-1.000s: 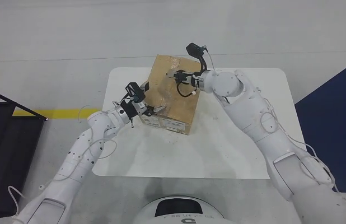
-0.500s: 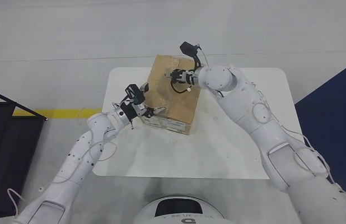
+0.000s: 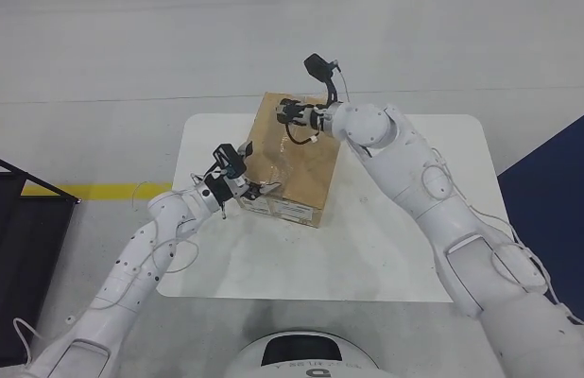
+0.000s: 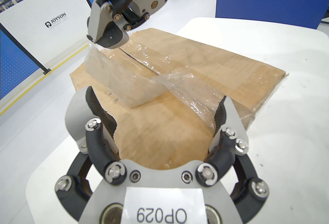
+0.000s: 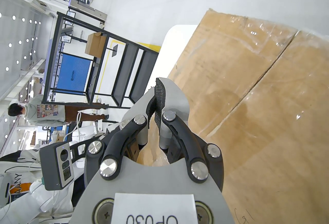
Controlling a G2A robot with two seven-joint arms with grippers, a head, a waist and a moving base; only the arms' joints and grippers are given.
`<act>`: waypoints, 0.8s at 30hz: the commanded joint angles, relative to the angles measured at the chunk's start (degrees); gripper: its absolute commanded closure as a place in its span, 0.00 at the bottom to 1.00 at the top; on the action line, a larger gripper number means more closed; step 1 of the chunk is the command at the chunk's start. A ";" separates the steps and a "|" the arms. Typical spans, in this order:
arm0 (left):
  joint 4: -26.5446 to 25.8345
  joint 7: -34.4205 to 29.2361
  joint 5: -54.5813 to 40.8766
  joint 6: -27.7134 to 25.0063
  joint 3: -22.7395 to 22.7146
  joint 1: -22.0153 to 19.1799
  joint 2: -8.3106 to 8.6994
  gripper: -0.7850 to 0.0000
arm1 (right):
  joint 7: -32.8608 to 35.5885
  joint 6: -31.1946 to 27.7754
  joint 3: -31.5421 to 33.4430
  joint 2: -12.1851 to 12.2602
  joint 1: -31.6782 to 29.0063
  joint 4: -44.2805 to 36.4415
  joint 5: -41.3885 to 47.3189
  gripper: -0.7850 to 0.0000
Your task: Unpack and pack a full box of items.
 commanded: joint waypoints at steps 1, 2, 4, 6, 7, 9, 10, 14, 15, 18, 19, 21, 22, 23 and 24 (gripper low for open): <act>0.05 0.23 0.15 -0.11 -0.15 0.15 0.06 0.00 | -2.21 0.49 0.58 0.19 -0.30 -0.42 -1.55 1.00; 0.10 0.36 0.24 -0.16 -0.25 0.24 0.09 0.00 | -3.37 1.35 0.92 0.39 -0.58 -0.91 -2.77 1.00; 0.20 0.55 0.46 -0.37 -0.40 0.38 0.16 0.00 | -4.78 2.83 1.74 0.90 -1.77 -3.17 -4.79 1.00; 0.36 0.84 0.65 -0.44 -0.50 0.52 0.21 0.00 | -4.45 3.64 2.75 1.63 -3.50 -6.12 -6.66 1.00; 0.45 1.04 0.71 -0.52 -0.50 0.57 0.22 0.00 | -4.47 4.49 3.30 2.06 -4.25 -7.45 -8.20 1.00; 0.64 1.29 0.91 -0.61 -0.44 0.59 0.22 0.00 | -4.53 5.44 5.00 2.83 -6.06 -9.99 -9.20 0.83; 0.69 1.40 0.93 -0.64 -0.40 0.57 0.21 0.00 | -4.75 6.01 6.07 3.20 -6.83 -10.63 -9.46 0.55; 0.84 1.72 1.17 -0.67 -0.31 0.47 0.20 0.00 | -1.75 7.95 7.55 3.88 -8.38 -13.04 -10.36 0.00; 0.78 1.85 1.23 -0.62 -0.33 0.48 0.20 0.00 | -0.28 8.87 7.19 3.88 -8.37 -13.03 -11.04 0.02; 0.51 2.06 1.34 -0.48 -0.47 0.65 0.24 0.00 | 2.83 10.62 5.98 3.51 -8.00 -13.06 -11.11 0.22; 0.45 2.10 1.34 -0.45 -0.53 0.71 0.26 0.00 | 3.75 10.96 5.65 3.33 -7.84 -12.74 -10.68 0.27; 0.33 2.24 1.46 -0.37 -0.61 0.80 0.29 0.00 | 5.42 11.98 4.58 2.95 -7.30 -11.84 -10.86 0.30; 0.31 2.27 1.49 -0.37 -0.63 0.84 0.29 0.00 | 6.58 12.31 3.98 2.69 -7.00 -11.38 -10.53 0.33; 0.30 2.28 1.51 -0.37 -0.63 0.86 0.30 0.00 | 7.52 12.45 3.31 2.42 -6.64 -10.88 -10.40 0.33; 0.31 2.28 1.52 -0.34 -0.59 0.87 0.29 0.00 | 8.11 12.34 2.67 2.11 -6.22 -10.42 -10.16 0.35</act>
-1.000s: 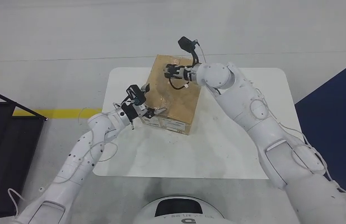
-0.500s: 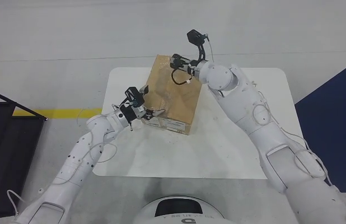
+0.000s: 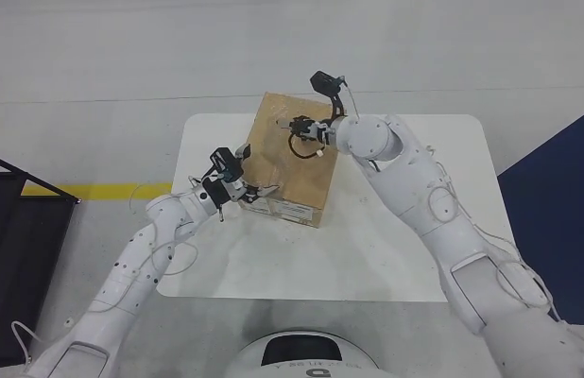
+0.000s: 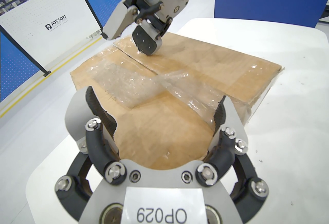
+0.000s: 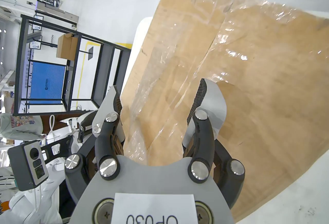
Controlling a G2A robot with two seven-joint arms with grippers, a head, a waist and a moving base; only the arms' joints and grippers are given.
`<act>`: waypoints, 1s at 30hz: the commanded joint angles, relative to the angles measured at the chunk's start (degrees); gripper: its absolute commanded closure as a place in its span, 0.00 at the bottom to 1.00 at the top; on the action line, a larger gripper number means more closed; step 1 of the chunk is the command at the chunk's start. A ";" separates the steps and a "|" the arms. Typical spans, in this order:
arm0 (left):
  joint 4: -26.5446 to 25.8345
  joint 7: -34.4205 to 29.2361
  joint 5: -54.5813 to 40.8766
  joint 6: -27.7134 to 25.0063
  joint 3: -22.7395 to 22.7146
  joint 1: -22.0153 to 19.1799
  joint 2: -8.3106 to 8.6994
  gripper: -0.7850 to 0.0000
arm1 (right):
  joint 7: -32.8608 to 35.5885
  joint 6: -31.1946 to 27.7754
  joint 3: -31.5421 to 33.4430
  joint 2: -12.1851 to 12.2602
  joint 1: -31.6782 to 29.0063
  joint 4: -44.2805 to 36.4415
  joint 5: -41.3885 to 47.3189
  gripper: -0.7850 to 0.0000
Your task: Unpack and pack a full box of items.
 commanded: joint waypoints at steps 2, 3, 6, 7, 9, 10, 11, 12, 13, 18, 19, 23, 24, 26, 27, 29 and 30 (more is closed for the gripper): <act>0.03 0.01 0.21 0.11 0.24 -0.02 -0.05 0.00 | 1.50 -0.67 -1.96 -1.00 1.20 1.46 0.94 0.35; 0.04 0.08 0.18 0.12 0.34 -0.03 -0.08 0.00 | 1.44 -0.76 -2.70 -1.41 1.67 1.87 1.06 0.33; 0.16 0.22 0.30 0.24 0.50 -0.13 -0.13 0.00 | 0.49 -1.28 -4.39 -2.66 3.10 3.10 2.00 0.25; 0.21 0.34 0.30 0.31 0.52 -0.15 -0.14 0.00 | 0.18 -1.56 -4.75 -3.04 3.48 3.56 2.50 0.21; 0.31 0.53 0.34 0.42 0.55 -0.12 -0.15 0.00 | -0.19 -2.39 -5.33 -3.75 4.19 4.45 3.69 0.18; 0.35 0.66 0.37 0.49 0.54 -0.08 -0.15 0.00 | -0.16 -2.89 -5.59 -4.11 4.46 4.91 4.54 0.16; 0.41 0.75 0.38 0.50 0.53 -0.04 -0.15 0.00 | 0.04 -3.84 -5.76 -4.49 4.65 5.23 5.83 0.10; 0.43 0.77 0.34 0.49 0.52 -0.03 -0.15 0.00 | 0.00 -4.73 -5.82 -4.84 4.90 5.80 7.01 0.08; 0.49 0.79 0.35 0.48 0.50 -0.03 -0.15 0.00 | -0.35 -5.87 -5.66 -5.20 5.05 6.29 8.69 0.04; 0.63 1.03 0.49 0.40 0.57 -0.18 -0.17 0.00 | -0.72 -9.27 -6.46 -6.90 5.55 7.17 13.46 0.00; 0.67 1.05 0.47 0.36 0.59 -0.22 -0.18 0.00 | -0.43 -9.77 -6.94 -7.17 5.70 7.05 13.35 0.00; -0.32 1.87 1.05 0.13 0.07 0.55 0.06 0.00 | -0.43 -10.45 -8.60 -8.09 6.42 7.43 11.83 0.00; -0.77 2.03 1.33 0.01 -0.21 0.94 0.18 0.00 | -0.21 -10.50 -8.96 -8.35 6.61 7.62 11.78 0.00; -1.68 1.94 1.46 -0.29 -0.80 1.45 0.38 0.00 | 0.28 -10.60 -9.83 -8.89 6.94 8.17 11.41 0.00; -2.04 1.67 1.46 -0.46 -1.02 1.62 0.46 0.00 | 0.37 -10.70 -10.05 -9.17 7.13 8.64 11.65 0.00; -2.15 0.97 1.28 -0.77 -1.07 1.46 0.47 0.00 | 0.45 -9.87 -10.60 -9.83 7.54 9.90 12.26 0.00; -2.12 0.72 1.18 -0.84 -1.00 1.28 0.44 0.00 | 0.60 -9.44 -10.87 -10.20 7.85 10.62 12.62 0.00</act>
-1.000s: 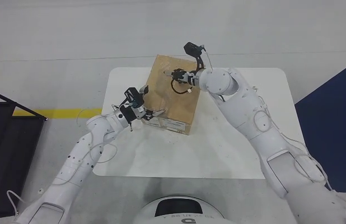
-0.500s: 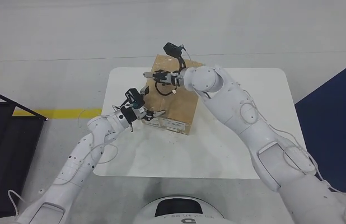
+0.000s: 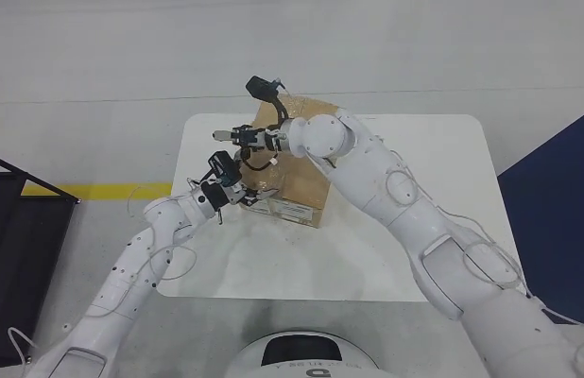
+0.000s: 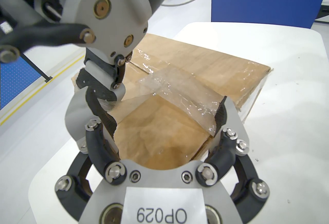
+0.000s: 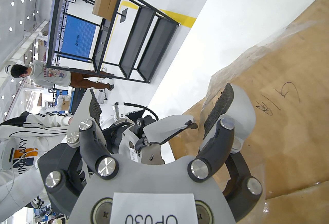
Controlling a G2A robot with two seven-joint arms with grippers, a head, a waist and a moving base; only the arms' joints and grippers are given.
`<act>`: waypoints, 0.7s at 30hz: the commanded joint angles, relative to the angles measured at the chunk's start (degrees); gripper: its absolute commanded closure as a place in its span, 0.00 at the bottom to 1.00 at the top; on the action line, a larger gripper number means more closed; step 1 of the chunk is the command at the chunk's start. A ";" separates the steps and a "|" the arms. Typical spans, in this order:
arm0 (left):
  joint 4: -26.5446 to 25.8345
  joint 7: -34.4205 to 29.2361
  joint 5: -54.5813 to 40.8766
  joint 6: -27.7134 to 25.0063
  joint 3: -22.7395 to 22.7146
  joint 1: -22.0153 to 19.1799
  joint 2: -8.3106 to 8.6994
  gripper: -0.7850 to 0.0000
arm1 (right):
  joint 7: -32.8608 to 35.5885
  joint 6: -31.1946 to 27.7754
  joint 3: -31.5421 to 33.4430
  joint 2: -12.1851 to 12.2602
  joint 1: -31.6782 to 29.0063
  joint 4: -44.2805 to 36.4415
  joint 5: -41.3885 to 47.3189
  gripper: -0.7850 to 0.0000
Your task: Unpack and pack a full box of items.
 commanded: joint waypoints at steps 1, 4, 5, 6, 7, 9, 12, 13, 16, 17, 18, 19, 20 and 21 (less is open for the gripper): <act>0.11 -0.46 -0.22 -0.10 0.15 -0.33 -0.06 0.00 | 0.57 0.65 -0.44 -0.74 0.52 1.75 1.24 0.00; 0.76 -0.89 -0.61 -0.15 0.57 -1.01 -0.22 0.00 | 0.84 1.19 -1.39 -2.02 1.98 4.66 2.03 0.00; 0.93 -0.84 -0.68 -0.13 0.69 -1.18 -0.27 0.00 | 0.78 0.86 -1.56 -2.40 2.39 5.53 2.31 0.00; 1.06 -0.80 -0.65 -0.10 0.82 -1.27 -0.30 0.00 | 0.51 0.38 -1.50 -2.71 2.91 6.29 2.68 0.00; 1.27 -0.83 -0.65 -0.02 0.96 -1.43 -0.35 0.00 | 0.07 0.03 -1.44 -2.99 3.28 6.91 2.90 0.00; 1.74 -0.69 -0.72 0.15 1.18 -1.70 -0.44 0.00 | -0.50 -0.91 -0.95 -3.33 4.00 7.78 3.51 0.00; 2.56 -0.83 -0.79 0.12 1.62 -2.40 -0.59 0.00 | -0.70 -1.19 -0.51 -3.60 4.56 8.31 3.62 0.00; 2.68 -0.84 -0.85 0.11 1.73 -2.69 -0.65 0.00 | -0.58 -1.12 -0.38 -3.68 4.72 8.54 3.63 0.00; 2.09 -0.85 -0.95 0.15 1.84 -3.56 -0.76 0.00 | -1.24 -1.29 0.33 -3.87 5.38 9.16 3.50 0.00; 1.80 -0.83 -0.96 0.22 1.76 -3.60 -0.75 0.00 | -1.96 -1.74 0.81 -3.83 5.51 9.32 3.51 0.00; 1.49 -0.81 -1.02 0.34 1.58 -3.60 -0.73 0.00 | -2.58 -2.59 1.59 -3.68 5.54 9.42 3.89 0.00; 1.30 -0.93 -1.13 0.31 1.37 -3.63 -0.69 0.00 | -3.28 -3.49 2.37 -3.46 5.57 9.31 3.97 0.00; 1.21 -1.07 -1.24 0.18 1.20 -3.64 -0.66 0.00 | -3.74 -4.32 3.10 -3.18 5.43 9.09 3.87 0.00; 1.15 -1.17 -1.32 0.12 1.02 -3.65 -0.62 0.00 | -4.39 -5.03 4.02 -2.82 5.38 8.73 3.70 0.00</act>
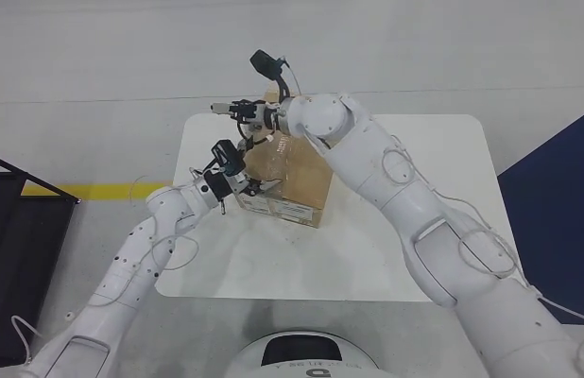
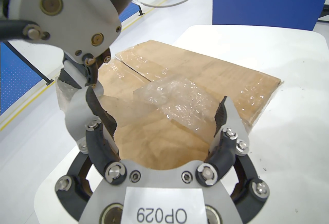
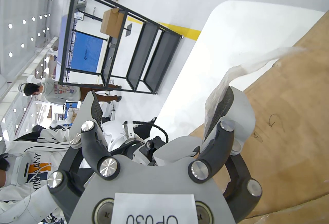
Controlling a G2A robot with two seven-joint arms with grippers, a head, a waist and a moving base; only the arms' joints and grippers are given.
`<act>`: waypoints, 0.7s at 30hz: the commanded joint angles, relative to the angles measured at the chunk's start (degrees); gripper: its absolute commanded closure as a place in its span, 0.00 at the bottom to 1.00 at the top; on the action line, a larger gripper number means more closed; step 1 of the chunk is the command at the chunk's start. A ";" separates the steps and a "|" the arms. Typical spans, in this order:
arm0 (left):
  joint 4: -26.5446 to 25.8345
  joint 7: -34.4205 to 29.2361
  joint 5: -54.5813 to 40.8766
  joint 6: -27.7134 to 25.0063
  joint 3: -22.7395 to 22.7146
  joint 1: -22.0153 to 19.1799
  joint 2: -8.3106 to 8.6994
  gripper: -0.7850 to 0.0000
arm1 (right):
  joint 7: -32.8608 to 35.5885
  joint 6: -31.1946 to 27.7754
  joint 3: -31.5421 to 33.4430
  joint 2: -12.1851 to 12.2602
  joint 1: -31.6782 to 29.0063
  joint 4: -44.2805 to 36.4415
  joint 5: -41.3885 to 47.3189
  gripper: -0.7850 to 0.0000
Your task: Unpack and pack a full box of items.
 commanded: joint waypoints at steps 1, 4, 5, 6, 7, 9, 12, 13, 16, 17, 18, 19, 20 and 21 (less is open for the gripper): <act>-0.12 -0.24 -0.11 -0.14 -0.31 0.03 0.07 0.00 | -0.98 -1.32 1.68 0.73 -0.25 -0.86 -0.67 0.00; -0.11 -0.54 -0.33 -0.35 -0.65 0.05 0.14 0.00 | -2.77 -2.36 4.38 2.04 -1.38 -3.72 -2.07 0.00; -0.15 -0.64 -0.42 -0.44 -0.73 0.02 0.15 0.00 | -3.69 -2.76 5.64 2.62 -1.94 -4.87 -2.66 0.00; -0.21 -0.75 -0.48 -0.53 -0.80 -0.01 0.16 0.00 | -4.33 -3.17 6.90 3.23 -2.77 -6.20 -3.21 0.00; -0.29 -0.93 -0.52 -0.55 -0.89 -0.07 0.18 0.00 | -4.97 -3.85 8.44 3.89 -3.84 -7.82 -3.37 0.00; -0.46 -1.25 -0.68 -0.68 -1.04 -0.16 0.20 0.00 | -5.68 -4.14 11.41 5.29 -6.14 -11.57 -4.80 0.00; -0.55 -1.60 -0.90 -0.88 -1.20 -0.33 0.22 0.00 | -6.95 -2.71 16.34 7.46 -10.38 -18.00 -7.96 0.00; -0.54 -1.65 -1.03 -0.96 -1.24 -0.44 0.21 0.00 | -7.25 -1.85 17.84 8.16 -11.93 -20.40 -9.73 0.00; -0.41 -1.62 -1.28 -1.16 -1.34 -0.65 0.21 0.00 | -5.76 -0.23 22.39 10.29 -17.26 -27.00 -14.94 0.00; -0.32 -1.57 -1.43 -1.26 -1.37 -0.65 0.21 0.00 | -4.91 -0.96 24.33 10.90 -19.38 -29.10 -14.47 0.00; -0.28 -1.53 -1.46 -1.29 -1.42 -0.66 0.22 0.00 | -4.11 -1.92 26.27 11.49 -21.43 -30.95 -14.07 0.00; -0.23 -1.45 -1.46 -1.29 -1.46 -0.63 0.22 0.00 | -3.31 -3.01 28.00 12.03 -23.36 -32.65 -13.96 0.00; -0.16 -1.37 -1.53 -1.40 -1.47 -0.57 0.23 0.00 | -2.73 -4.17 29.58 12.52 -25.17 -34.11 -13.97 0.00; -0.10 -1.34 -1.61 -1.55 -1.48 -0.56 0.24 0.00 | -2.40 -5.01 30.93 12.87 -26.76 -35.34 -13.32 0.00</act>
